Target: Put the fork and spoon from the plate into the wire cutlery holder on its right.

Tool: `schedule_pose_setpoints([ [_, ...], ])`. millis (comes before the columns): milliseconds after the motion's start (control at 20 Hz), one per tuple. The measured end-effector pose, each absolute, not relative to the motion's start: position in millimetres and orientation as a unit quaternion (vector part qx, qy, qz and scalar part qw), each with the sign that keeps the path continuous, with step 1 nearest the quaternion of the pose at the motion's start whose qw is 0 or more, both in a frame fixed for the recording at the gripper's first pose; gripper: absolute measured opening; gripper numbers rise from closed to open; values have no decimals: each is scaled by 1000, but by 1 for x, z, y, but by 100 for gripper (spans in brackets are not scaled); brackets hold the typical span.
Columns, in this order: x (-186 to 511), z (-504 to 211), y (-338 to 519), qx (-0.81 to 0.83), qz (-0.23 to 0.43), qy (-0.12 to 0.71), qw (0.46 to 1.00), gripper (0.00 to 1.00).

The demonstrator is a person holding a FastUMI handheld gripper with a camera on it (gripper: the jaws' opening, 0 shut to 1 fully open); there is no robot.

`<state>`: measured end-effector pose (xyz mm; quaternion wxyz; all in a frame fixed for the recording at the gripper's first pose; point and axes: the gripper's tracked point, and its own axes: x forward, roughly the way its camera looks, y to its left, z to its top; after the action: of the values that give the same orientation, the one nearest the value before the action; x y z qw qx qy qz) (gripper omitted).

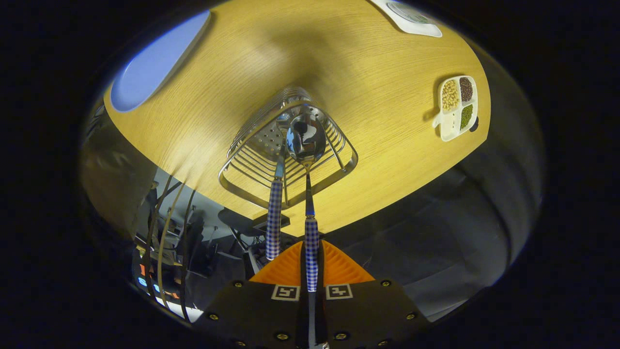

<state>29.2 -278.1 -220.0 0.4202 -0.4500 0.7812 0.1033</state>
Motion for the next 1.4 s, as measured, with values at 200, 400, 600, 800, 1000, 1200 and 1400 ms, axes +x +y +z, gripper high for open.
schedule_pose_setpoints([
  [200,31,-225,-274,-429,94,787,434,11],
  [400,33,-225,-276,-423,88,781,451,12],
  [600,33,-213,-281,-430,81,768,467,23],
  [800,36,-196,-278,-413,63,760,498,23],
  [1000,30,-167,-278,-394,48,728,559,23],
  [1200,15,-146,-262,-367,34,688,625,23],
  [1400,-4,-143,-210,-274,45,619,734,23],
])
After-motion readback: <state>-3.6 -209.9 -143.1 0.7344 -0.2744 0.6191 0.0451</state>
